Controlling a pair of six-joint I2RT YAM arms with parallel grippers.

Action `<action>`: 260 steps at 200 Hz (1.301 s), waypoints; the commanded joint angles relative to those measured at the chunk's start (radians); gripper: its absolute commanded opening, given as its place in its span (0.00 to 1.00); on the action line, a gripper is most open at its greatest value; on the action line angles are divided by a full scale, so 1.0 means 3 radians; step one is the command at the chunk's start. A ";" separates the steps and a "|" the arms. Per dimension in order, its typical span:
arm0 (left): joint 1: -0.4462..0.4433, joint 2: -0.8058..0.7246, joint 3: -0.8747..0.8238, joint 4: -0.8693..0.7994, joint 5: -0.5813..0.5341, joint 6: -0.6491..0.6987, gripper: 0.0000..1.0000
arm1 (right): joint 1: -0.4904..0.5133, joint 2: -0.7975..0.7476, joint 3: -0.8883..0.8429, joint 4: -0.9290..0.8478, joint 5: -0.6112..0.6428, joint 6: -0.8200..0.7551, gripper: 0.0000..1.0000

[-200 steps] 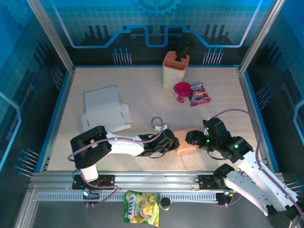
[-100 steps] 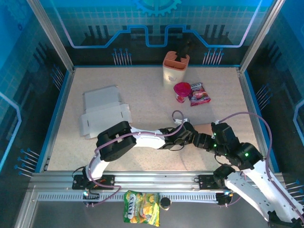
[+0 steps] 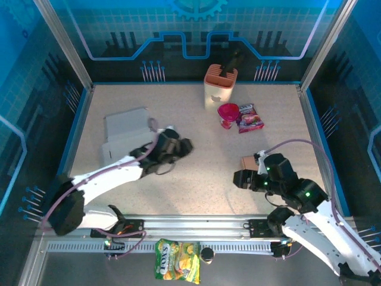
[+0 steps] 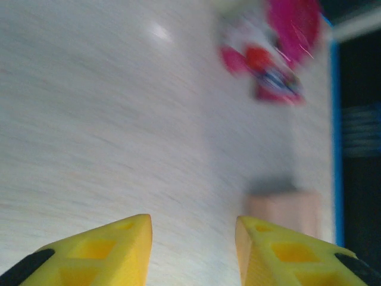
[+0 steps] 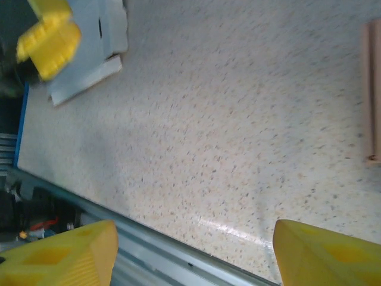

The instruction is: Fold the paper box

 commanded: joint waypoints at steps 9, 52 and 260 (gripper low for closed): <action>0.0973 -0.0386 -0.0376 -0.0899 0.0304 0.0619 0.40 | 0.0511 0.0214 0.0002 0.0367 0.0184 0.0108 0.70; 0.2129 -0.0101 -0.0536 -0.0826 0.0777 0.1138 0.37 | 0.0998 0.0533 -0.0008 0.0680 0.0446 0.0260 0.70; -0.0472 0.0303 -0.1330 0.1052 -0.0407 -0.1289 0.01 | 0.1381 0.0766 -0.0185 0.1115 0.0717 0.0658 0.71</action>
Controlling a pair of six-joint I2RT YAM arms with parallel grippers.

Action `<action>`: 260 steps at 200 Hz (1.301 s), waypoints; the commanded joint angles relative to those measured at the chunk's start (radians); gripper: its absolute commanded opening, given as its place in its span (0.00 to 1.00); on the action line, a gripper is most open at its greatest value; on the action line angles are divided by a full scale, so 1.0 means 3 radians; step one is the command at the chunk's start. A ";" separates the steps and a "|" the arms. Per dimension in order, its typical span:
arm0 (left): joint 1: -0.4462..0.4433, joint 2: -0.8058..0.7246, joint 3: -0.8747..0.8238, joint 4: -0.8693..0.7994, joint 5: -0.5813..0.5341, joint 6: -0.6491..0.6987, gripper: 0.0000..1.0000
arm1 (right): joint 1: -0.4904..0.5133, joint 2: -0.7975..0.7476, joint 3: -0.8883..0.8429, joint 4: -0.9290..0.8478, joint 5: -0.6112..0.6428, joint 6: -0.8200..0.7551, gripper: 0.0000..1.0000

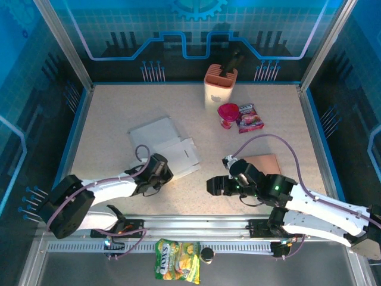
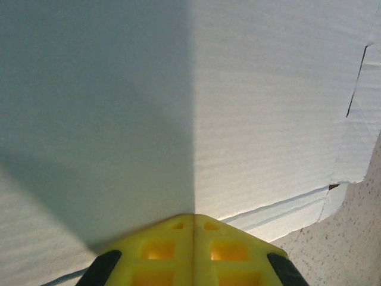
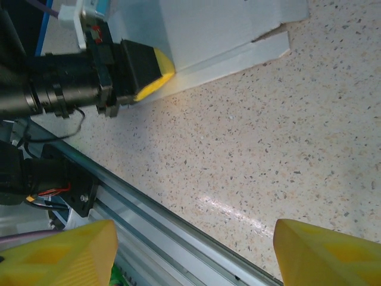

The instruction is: Fold the paper box

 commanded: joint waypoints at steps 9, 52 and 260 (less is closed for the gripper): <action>-0.0432 0.0339 0.0079 0.0367 -0.0551 -0.0615 0.01 | 0.0059 -0.0079 -0.0085 0.0064 0.0137 0.0142 0.71; -0.0800 0.0691 0.0396 0.0599 -0.0601 -0.0741 0.00 | 0.0060 -0.0134 -0.0177 0.0153 0.0268 0.0302 0.71; 0.1856 0.0009 0.0505 -0.0631 0.1304 0.1631 0.34 | 0.0044 0.1683 -0.0637 0.2717 0.0167 0.2017 0.73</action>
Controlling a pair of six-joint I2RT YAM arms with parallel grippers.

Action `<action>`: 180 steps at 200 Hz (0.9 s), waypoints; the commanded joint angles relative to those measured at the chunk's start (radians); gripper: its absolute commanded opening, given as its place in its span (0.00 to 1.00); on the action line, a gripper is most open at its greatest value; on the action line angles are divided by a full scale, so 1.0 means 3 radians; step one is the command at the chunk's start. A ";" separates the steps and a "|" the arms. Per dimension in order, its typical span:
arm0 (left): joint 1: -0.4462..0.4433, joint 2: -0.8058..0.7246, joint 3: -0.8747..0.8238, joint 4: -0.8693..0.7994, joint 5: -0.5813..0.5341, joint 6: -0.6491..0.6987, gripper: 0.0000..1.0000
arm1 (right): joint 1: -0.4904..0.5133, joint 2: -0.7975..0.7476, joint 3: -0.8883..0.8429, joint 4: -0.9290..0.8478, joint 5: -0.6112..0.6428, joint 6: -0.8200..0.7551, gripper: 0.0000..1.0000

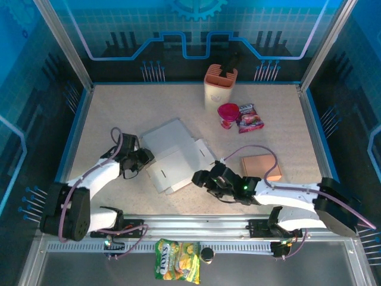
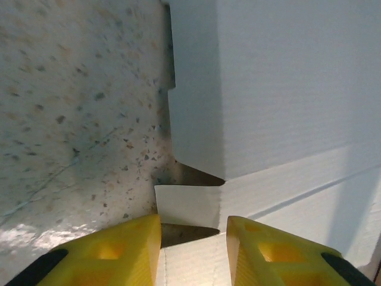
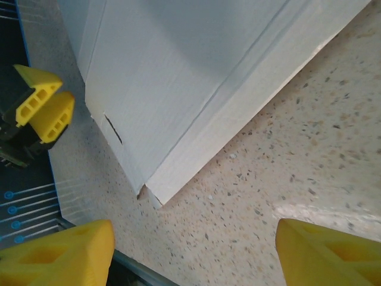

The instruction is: Fold the paper box

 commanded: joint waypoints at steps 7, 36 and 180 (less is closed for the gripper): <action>0.0029 0.0105 -0.0087 0.0360 0.0290 0.0156 0.34 | 0.0017 0.0383 -0.0051 0.0767 -0.0068 0.0312 0.73; 0.0026 0.0080 -0.0286 0.0544 0.0305 0.0097 0.33 | -0.0046 0.0778 -0.0035 0.1172 -0.0173 0.0434 0.71; -0.0009 0.0289 -0.0429 0.0707 0.0360 0.0042 0.30 | -0.0232 0.1227 -0.0151 0.1836 -0.0071 0.0458 0.66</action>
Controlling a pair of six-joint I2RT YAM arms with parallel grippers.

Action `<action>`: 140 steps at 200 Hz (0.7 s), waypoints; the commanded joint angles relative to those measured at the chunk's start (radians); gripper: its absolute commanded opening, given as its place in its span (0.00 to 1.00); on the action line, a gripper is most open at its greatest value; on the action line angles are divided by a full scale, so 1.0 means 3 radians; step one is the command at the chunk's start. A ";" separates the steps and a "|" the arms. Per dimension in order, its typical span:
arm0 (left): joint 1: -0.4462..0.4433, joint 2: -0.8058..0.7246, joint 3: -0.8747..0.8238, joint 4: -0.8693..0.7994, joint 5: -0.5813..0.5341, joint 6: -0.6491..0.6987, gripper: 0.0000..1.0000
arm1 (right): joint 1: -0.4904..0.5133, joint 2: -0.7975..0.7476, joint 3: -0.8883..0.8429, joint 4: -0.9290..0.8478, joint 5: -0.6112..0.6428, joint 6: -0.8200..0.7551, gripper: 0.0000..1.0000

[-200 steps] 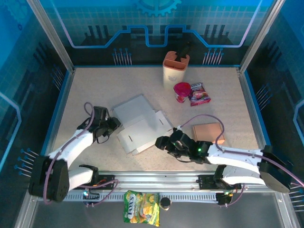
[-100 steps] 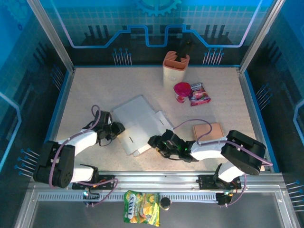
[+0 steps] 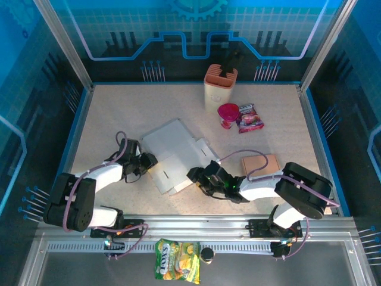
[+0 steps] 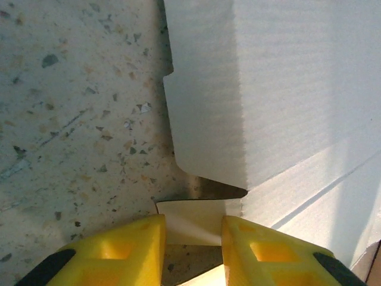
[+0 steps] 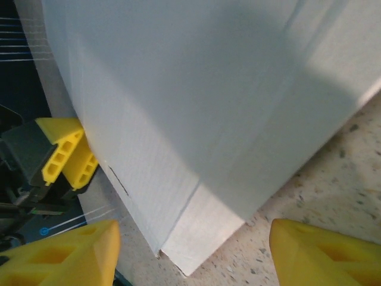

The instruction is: Fold the paper box

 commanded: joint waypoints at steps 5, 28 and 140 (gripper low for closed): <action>-0.0008 0.0063 -0.0096 0.0057 0.0068 0.0006 0.30 | -0.0067 0.0263 -0.0059 0.0564 0.0032 0.0014 0.66; -0.0018 0.0083 -0.0113 0.0080 0.0064 -0.0006 0.29 | -0.0075 0.0342 -0.0099 0.0801 0.0081 -0.0010 0.63; -0.0031 0.0161 -0.0036 0.0047 0.0059 -0.0016 0.29 | 0.0070 0.0420 -0.0379 0.1561 0.0416 0.0010 0.59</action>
